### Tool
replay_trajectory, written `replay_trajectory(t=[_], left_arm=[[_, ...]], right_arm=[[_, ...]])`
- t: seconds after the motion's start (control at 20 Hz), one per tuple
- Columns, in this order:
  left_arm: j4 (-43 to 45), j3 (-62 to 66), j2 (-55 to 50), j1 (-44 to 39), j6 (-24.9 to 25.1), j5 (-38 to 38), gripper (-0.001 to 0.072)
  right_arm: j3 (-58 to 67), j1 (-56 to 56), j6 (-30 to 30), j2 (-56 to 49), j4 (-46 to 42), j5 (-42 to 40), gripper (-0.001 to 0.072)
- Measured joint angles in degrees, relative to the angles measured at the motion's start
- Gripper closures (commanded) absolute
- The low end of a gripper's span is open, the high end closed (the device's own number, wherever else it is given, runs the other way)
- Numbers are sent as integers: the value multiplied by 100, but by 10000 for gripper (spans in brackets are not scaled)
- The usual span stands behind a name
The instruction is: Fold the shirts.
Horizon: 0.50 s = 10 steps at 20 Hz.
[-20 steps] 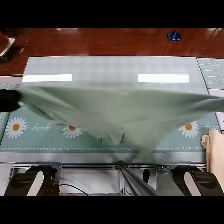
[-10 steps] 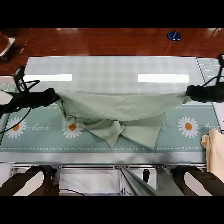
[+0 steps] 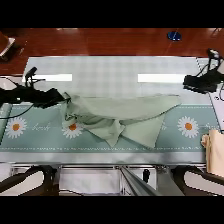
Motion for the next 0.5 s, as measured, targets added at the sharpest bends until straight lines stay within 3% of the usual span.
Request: replay_trajectory(t=[0.2,0.35,0.5], left_arm=[[-337,-632,990,1104,431,-455,201],[-1349,-1814,1556,1355,800,-632,201],[-1880,-2761,1707,1067,979,-693,201]], right_arm=[[-636,-1060,0,590,-68,413,306],[-1987,-1611,-348,1279,990,13,307],[-3064,-1816,-960,1773,2201,-341,308]])
